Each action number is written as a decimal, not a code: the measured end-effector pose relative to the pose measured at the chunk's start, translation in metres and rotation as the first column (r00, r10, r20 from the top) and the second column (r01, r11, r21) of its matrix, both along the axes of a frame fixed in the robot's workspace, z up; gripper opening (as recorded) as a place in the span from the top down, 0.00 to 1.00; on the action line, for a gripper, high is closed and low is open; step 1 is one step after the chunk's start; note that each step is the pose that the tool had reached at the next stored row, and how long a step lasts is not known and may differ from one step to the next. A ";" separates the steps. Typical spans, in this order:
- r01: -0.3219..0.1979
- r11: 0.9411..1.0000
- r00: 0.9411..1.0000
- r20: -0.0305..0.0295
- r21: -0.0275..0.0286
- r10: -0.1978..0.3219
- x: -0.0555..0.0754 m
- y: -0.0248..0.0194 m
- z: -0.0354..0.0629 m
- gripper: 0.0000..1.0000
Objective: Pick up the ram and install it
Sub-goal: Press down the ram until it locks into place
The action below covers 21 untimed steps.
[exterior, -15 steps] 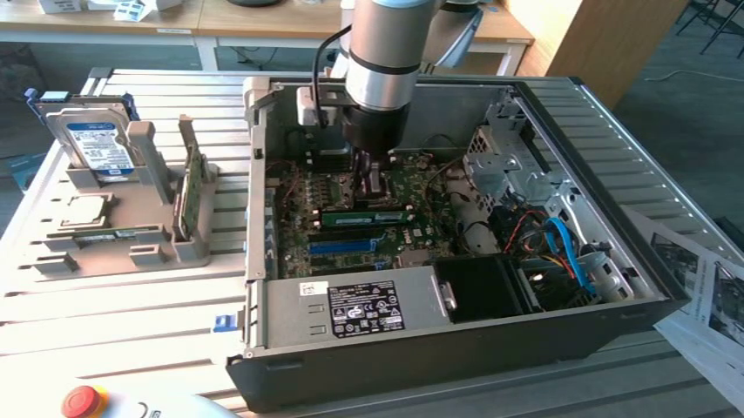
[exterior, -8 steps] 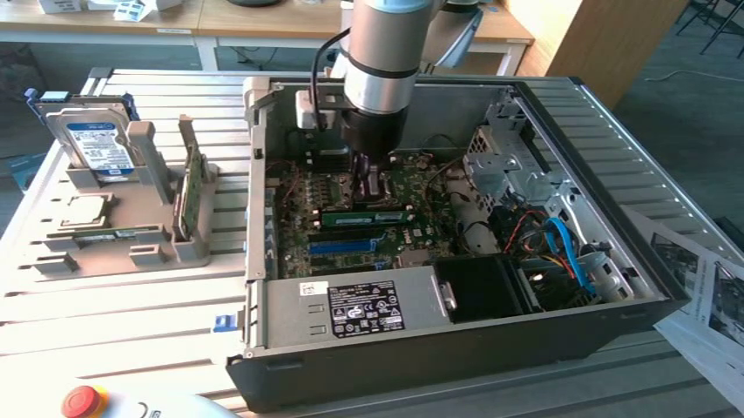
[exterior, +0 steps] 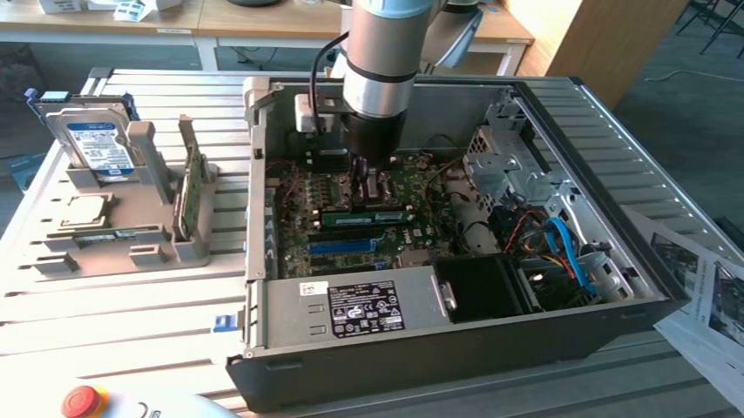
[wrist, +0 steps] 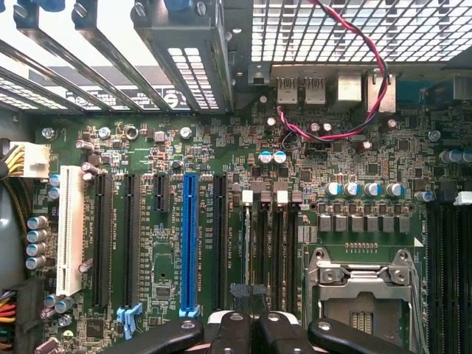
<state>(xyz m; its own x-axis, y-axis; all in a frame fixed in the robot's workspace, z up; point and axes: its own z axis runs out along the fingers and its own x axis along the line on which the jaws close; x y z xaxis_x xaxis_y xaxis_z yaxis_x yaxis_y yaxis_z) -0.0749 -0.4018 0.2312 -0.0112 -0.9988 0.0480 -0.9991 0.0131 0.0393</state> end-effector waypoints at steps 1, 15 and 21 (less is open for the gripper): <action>0.000 1.000 1.000 0.000 0.000 0.000 0.000 0.0000 0.0000 0.89; 0.000 1.000 1.000 0.000 0.000 0.000 0.000 -0.0001 -0.0023 0.89; 0.000 1.000 1.000 0.000 0.000 0.000 0.000 -0.0001 -0.0035 0.89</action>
